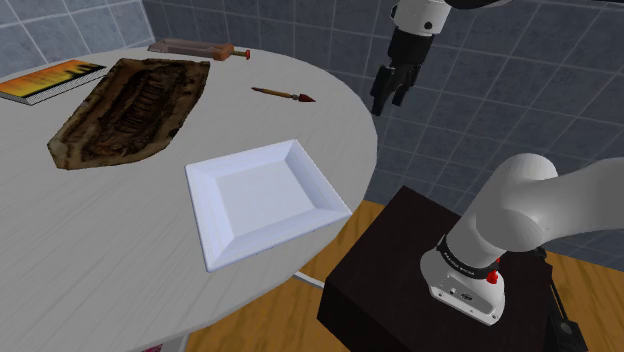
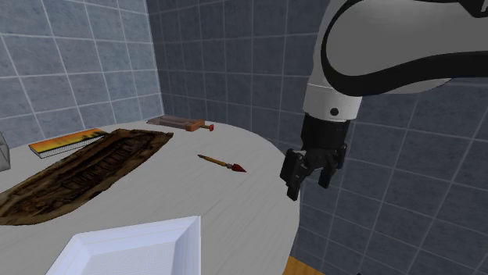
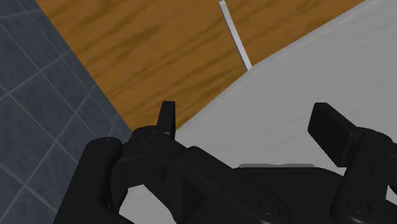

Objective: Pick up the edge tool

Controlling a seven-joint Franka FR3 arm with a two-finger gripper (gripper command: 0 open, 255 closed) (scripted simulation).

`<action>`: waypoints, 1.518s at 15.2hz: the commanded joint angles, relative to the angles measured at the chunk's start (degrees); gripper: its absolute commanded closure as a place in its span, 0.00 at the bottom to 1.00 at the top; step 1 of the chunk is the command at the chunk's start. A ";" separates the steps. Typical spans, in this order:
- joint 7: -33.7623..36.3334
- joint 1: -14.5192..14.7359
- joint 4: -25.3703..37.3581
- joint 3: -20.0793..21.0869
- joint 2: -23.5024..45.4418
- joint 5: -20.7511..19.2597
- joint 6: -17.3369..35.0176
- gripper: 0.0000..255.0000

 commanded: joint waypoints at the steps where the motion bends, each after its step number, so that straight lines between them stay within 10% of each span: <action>1: 0.00 0.00 0.00 0.00 0.00 0.00 0.00 0.00; 23: -19.01 6.66 43.77 0.70 49.25 -1.71 6.33 0.00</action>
